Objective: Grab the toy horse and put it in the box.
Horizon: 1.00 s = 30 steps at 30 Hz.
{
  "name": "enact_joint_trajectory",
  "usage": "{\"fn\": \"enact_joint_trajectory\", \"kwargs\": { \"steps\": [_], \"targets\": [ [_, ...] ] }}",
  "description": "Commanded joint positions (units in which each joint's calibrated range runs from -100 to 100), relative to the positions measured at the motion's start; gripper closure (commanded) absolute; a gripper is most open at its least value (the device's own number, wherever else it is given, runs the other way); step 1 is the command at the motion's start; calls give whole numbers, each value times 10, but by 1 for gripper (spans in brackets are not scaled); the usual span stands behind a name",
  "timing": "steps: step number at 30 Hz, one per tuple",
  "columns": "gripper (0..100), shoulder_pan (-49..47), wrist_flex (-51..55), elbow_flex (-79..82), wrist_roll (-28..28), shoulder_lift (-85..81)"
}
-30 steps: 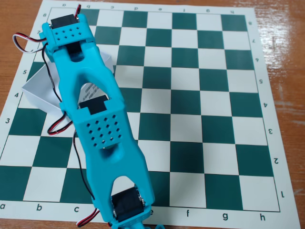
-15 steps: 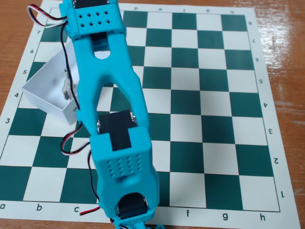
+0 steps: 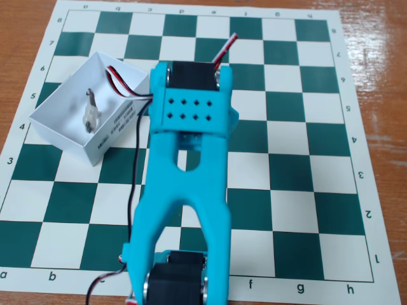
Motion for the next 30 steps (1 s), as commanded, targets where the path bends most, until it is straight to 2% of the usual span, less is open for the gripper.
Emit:
{"fn": "enact_joint_trajectory", "kwargs": {
  "steps": [1, 19, 26, 30],
  "targets": [
    [100, 33, 7, 81, 7, -87],
    [100, 119, 56, 445, 76, -477],
    [100, 132, 54, 544, 120, -585],
    [100, 122, 42, 600, 127, -622]
  ]
}}
